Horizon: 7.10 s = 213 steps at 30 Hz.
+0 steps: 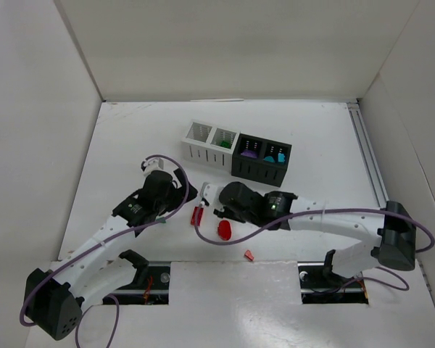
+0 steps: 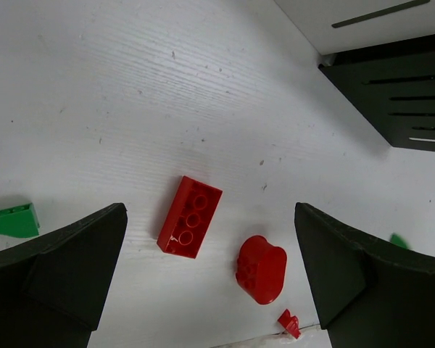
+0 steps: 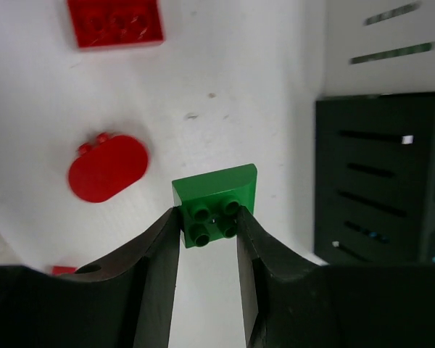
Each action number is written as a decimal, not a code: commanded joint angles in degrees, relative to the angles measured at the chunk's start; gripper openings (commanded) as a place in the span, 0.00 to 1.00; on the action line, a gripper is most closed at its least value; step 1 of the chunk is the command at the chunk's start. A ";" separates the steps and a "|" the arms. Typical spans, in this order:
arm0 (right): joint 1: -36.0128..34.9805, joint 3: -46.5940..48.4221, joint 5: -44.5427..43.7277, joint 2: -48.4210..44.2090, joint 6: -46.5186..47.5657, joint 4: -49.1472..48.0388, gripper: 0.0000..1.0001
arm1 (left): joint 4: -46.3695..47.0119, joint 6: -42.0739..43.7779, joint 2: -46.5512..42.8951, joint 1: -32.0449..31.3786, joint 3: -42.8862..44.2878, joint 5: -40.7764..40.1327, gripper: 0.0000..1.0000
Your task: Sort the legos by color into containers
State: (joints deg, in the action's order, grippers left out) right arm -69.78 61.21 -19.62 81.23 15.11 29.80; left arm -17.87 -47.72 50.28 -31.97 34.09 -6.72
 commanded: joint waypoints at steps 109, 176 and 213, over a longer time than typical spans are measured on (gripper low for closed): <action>44.98 -7.51 10.74 -28.76 16.35 -5.55 0.98 | 4.50 6.32 40.23 0.50 47.53 -7.00 0.00; 48.25 -12.34 22.96 -30.69 19.25 -8.09 0.99 | -6.40 10.15 27.23 -12.78 28.54 -22.28 0.11; 11.17 -12.17 16.99 -11.19 7.05 -12.93 0.99 | -4.09 19.27 29.37 -0.19 40.99 -22.09 0.99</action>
State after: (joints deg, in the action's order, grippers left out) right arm -55.94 48.53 -1.54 67.42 26.59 20.91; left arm -19.22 -22.70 90.19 -29.93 78.13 -23.38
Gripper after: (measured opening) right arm 0.993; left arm 0.990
